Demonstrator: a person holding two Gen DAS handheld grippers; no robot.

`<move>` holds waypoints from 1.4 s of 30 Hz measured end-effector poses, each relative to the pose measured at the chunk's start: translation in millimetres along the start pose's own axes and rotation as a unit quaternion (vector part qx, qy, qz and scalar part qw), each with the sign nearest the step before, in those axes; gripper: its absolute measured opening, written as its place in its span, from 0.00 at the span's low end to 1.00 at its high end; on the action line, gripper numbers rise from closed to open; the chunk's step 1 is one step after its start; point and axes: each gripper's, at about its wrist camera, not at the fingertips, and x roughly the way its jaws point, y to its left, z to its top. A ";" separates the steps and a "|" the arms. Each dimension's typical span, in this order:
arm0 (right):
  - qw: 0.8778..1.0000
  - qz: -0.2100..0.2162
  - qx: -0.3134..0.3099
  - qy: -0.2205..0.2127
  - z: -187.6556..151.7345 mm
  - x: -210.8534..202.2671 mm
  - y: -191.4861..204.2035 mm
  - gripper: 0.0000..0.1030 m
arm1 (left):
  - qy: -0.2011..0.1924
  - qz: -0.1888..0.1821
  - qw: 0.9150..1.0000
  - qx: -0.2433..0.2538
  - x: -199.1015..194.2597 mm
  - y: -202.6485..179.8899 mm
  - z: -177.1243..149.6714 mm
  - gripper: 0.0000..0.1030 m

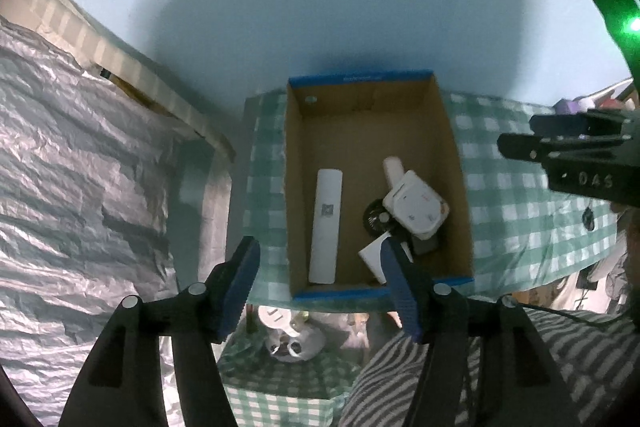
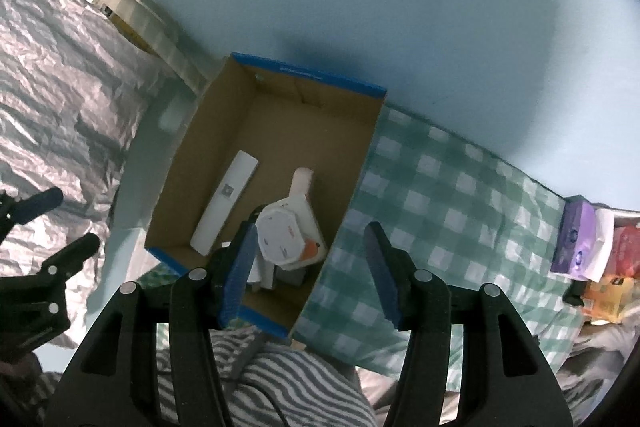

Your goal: Flip cup upside down

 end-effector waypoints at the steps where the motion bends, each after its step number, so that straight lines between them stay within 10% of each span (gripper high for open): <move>1: 1.000 0.000 0.001 -0.002 -1.1 -1.4 -0.6 0.55 | -0.005 -0.003 1.000 -0.003 -3.0 -0.3 0.1 0.63; 9: 1.000 -0.001 0.011 -0.016 -5.2 -11.1 -2.3 0.55 | -0.022 -0.019 0.999 -0.038 -16.1 1.4 0.2 0.77; 42: 1.000 0.000 0.010 -0.020 -3.7 -16.3 -0.9 0.55 | -0.018 0.018 0.998 -0.049 -17.4 10.2 2.0 0.84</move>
